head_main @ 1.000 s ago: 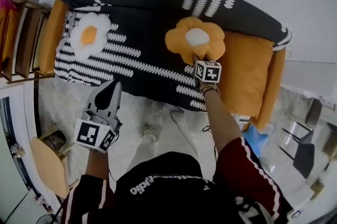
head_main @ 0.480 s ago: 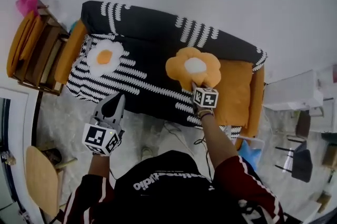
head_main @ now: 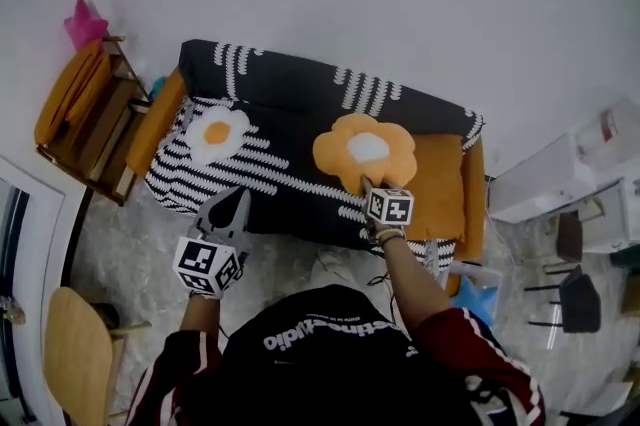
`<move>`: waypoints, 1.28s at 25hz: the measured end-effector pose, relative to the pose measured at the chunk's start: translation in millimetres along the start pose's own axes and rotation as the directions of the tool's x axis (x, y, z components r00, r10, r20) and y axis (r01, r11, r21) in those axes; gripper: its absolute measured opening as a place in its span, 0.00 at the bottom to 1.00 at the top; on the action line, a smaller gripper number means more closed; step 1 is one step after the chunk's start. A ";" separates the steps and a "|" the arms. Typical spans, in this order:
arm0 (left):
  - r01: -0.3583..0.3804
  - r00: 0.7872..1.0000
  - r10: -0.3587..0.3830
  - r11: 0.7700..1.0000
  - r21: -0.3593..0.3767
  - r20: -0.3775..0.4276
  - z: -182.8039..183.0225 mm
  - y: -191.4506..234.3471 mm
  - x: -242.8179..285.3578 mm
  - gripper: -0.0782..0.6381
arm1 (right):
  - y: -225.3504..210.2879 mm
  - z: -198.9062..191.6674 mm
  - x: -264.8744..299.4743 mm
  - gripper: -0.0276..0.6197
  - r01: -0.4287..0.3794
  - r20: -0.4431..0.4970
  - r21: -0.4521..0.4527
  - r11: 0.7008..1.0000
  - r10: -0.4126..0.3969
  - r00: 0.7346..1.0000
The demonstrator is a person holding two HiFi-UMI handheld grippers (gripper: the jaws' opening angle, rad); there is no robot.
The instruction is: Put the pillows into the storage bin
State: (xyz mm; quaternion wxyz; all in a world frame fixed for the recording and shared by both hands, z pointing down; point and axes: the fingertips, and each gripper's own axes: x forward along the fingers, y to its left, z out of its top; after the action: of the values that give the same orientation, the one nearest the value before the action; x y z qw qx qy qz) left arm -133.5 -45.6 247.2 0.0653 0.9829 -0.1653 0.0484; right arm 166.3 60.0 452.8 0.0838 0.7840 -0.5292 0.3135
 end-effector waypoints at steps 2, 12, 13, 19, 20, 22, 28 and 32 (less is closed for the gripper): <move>0.010 1.000 -0.010 1.000 0.003 0.021 2.9 -5.6 -14.0 0.12 | 15.0 4.0 -22.2 0.13 0.001 0.039 -0.011 1.000 0.000 0.999; 0.116 0.991 -0.117 0.993 0.026 0.062 14.5 -56.9 -34.0 0.12 | 48.3 12.6 -132.4 0.13 0.023 0.196 -0.035 0.999 -0.016 0.980; 0.134 0.989 -0.135 0.991 0.031 0.062 15.9 -64.2 -31.0 0.12 | 46.7 12.8 -142.3 0.13 0.029 0.208 -0.032 0.999 -0.022 0.978; 0.258 0.963 -0.261 0.964 0.061 0.063 23.6 -119.7 4.8 0.12 | 16.0 11.6 -192.5 0.14 0.085 0.272 0.003 0.996 -0.082 0.959; 0.281 0.957 -0.285 0.957 0.068 0.058 23.4 -132.1 10.4 0.12 | 8.6 9.6 -201.8 0.14 0.096 0.282 0.012 0.995 -0.096 0.955; 0.322 0.944 -0.327 0.943 0.083 0.048 22.8 -158.6 22.0 0.12 | -8.2 4.6 -221.2 0.14 0.114 0.300 0.031 0.993 -0.118 0.947; 0.425 0.902 -0.430 0.900 0.094 0.030 17.4 -256.1 62.9 0.12 | -79.5 -16.5 -285.6 0.14 0.174 0.321 0.058 0.983 -0.183 0.929; 0.496 0.866 -0.499 0.863 0.100 0.014 11.7 -328.7 85.2 0.12 | -134.9 -37.0 -330.6 0.14 0.224 0.322 0.084 0.971 -0.239 0.916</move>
State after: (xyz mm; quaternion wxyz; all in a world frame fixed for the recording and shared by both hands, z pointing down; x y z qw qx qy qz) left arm 56.4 233.5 208.7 0.0266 0.9950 0.0949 0.0181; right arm 189.9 391.6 317.2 0.0131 0.8841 -0.4319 0.1778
